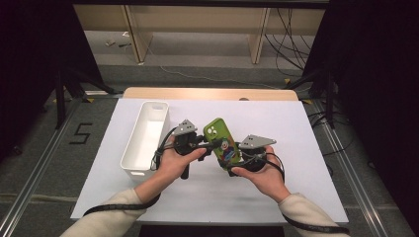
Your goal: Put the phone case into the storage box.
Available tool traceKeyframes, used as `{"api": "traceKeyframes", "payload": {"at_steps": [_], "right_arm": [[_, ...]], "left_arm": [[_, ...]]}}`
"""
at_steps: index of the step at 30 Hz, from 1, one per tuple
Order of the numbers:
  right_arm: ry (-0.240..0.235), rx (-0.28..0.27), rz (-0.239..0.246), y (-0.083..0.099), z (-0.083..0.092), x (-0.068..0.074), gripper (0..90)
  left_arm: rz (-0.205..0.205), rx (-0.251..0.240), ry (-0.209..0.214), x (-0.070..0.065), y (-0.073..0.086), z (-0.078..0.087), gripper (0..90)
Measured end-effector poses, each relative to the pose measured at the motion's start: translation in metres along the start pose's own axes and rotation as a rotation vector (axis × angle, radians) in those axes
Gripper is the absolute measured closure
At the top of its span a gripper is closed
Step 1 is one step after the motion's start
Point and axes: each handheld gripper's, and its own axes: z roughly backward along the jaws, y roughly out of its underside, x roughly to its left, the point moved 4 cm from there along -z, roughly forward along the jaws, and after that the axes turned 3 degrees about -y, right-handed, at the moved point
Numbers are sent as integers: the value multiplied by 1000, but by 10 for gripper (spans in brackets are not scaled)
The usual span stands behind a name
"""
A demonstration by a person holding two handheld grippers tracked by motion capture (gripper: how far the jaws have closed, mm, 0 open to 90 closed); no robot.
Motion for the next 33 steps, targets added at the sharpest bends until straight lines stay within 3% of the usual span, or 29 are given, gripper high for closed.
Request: {"api": "traceKeyframes", "payload": {"at_steps": [8,16,25,28,33], "right_arm": [[3,2,14,1,-3,2,166],[12,2,27,3,-6,4,163],[20,4,30,4,-9,6,156],[12,2,21,4,-9,5,152],[-8,-9,9,3,-7,3,138]], "left_arm": [[43,4,36,-2,2,-2,723],[33,8,52,-6,2,-1,758],[-5,18,64,-11,1,0,772],[-52,21,48,-12,1,0,777],[-72,24,47,-10,-1,2,778]]}}
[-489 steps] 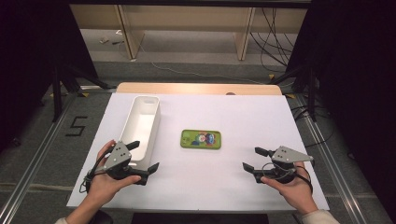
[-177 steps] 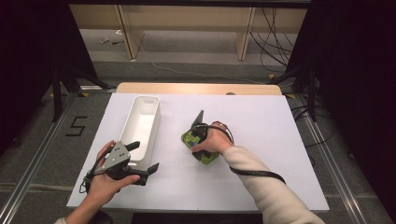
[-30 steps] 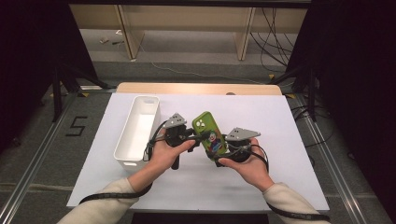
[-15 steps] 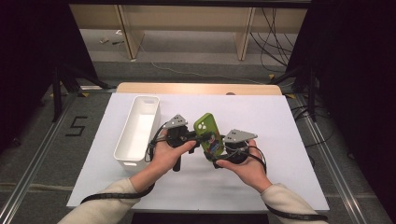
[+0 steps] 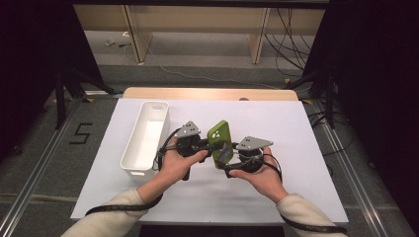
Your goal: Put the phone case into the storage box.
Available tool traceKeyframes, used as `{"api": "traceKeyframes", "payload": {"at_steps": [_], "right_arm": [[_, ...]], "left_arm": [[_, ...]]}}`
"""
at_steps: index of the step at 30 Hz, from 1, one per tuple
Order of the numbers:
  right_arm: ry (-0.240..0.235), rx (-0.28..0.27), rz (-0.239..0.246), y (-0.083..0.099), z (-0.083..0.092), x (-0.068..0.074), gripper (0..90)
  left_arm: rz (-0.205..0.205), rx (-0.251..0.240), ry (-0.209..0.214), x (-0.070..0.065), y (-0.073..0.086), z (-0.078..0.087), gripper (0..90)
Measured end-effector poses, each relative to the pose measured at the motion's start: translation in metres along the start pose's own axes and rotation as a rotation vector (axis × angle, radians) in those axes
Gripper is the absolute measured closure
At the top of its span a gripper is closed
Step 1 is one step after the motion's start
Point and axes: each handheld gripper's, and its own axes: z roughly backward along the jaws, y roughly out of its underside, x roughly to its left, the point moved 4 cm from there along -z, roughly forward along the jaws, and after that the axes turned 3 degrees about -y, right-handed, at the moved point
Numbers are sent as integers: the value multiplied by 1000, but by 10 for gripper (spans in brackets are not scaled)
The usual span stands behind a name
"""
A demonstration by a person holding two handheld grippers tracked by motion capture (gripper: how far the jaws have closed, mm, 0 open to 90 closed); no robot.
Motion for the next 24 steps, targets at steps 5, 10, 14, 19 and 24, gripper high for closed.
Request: {"api": "traceKeyframes", "payload": {"at_steps": [5,10,14,19,24], "right_arm": [[-9,-5,1,0,3,-3,137],[-29,-4,4,2,7,-7,146],[-42,4,1,5,8,-12,152],[-70,18,13,8,7,-14,163],[-91,36,22,11,5,-13,165]], "left_arm": [[-36,3,-2,2,-2,3,778],[-69,10,10,4,-5,6,778],[-92,20,26,5,-5,8,778],[-128,39,50,3,-3,8,778],[-149,51,65,2,-1,6,777]]}}
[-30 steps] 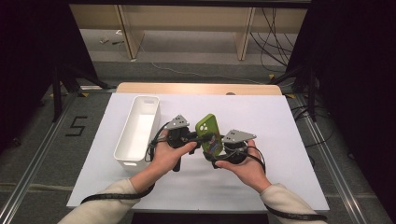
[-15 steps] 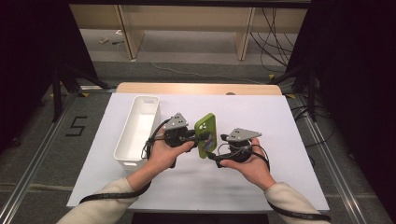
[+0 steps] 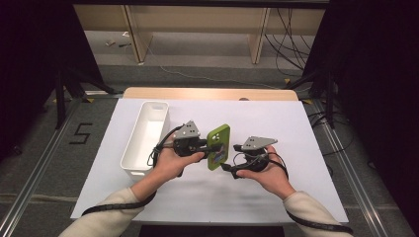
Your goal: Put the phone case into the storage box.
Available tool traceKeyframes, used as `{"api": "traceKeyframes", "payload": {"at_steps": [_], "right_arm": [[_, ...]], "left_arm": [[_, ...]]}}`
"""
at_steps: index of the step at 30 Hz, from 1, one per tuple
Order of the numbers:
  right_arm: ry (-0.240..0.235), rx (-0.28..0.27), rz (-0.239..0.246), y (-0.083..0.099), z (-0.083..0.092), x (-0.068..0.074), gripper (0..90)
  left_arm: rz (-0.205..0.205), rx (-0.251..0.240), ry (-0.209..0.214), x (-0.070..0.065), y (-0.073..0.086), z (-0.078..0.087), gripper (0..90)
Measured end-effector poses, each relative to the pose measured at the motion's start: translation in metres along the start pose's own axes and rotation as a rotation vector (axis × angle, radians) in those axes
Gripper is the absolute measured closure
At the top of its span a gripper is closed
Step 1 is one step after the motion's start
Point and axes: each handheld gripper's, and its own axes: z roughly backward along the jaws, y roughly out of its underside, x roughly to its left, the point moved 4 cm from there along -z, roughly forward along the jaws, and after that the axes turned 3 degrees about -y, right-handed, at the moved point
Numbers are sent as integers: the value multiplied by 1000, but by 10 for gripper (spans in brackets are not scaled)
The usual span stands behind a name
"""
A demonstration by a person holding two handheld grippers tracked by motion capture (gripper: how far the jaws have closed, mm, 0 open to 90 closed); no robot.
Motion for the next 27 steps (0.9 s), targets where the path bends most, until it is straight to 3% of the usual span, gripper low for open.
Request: {"api": "traceKeyframes", "payload": {"at_steps": [9,16,27], "right_arm": [[-21,2,13,1,0,0,173],[-34,-1,26,1,0,-2,173],[-36,-25,36,2,8,-19,176]], "left_arm": [[-26,13,27,1,3,-3,776],[-60,19,72,-3,1,-13,776],[-110,15,109,-3,-9,-37,776]]}}
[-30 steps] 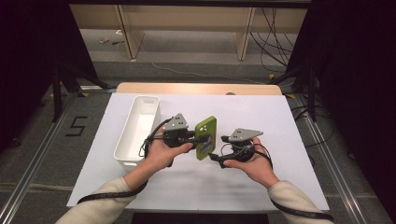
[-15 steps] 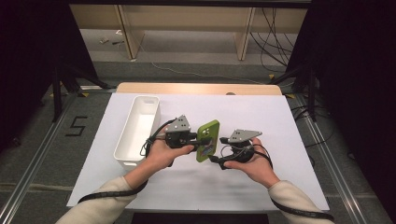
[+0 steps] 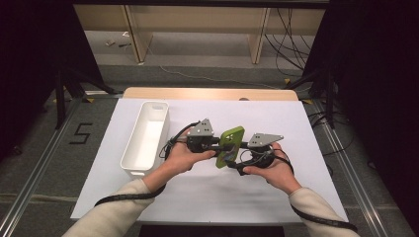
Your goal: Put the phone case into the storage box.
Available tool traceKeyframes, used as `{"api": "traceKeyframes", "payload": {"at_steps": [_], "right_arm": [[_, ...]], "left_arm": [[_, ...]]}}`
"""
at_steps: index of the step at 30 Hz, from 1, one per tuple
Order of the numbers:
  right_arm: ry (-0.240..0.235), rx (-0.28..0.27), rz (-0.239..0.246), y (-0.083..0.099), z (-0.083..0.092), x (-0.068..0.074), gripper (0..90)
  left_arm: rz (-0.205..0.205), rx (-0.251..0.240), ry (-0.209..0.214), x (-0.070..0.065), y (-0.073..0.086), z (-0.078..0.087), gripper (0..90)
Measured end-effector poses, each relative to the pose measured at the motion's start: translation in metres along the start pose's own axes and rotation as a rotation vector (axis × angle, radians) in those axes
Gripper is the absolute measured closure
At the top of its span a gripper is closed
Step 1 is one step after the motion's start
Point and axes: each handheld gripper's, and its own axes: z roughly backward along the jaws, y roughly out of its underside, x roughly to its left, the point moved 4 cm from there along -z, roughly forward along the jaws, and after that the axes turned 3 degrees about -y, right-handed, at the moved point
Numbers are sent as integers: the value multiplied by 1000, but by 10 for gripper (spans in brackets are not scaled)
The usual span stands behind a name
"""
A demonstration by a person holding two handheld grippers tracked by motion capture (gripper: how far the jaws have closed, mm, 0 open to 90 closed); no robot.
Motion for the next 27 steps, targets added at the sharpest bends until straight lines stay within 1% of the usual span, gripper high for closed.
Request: {"api": "traceKeyframes", "payload": {"at_steps": [2,6,7,10,13,17,19,22,27], "right_arm": [[-6,1,2,2,0,-3,179],[-12,-1,17,3,2,-9,192],[-15,-3,17,3,2,-10,199],[-20,-6,23,4,1,-12,242],[-36,-10,29,5,0,-12,321],[-57,-28,26,4,1,-13,429],[-72,-43,11,5,2,-14,475],[-99,-45,2,6,4,-16,539],[-124,-43,-20,7,6,-18,639]], "left_arm": [[0,0,6,0,-1,-3,776],[-15,6,17,1,-1,-7,776],[-21,6,20,2,-1,-8,776],[-19,5,23,2,-1,-9,776],[-24,2,29,2,-1,-8,776],[-33,-6,41,2,-3,-6,776],[-37,-13,48,2,-4,-5,777],[-40,-23,45,3,-5,-3,776],[-48,-43,23,7,-5,-2,772]]}}
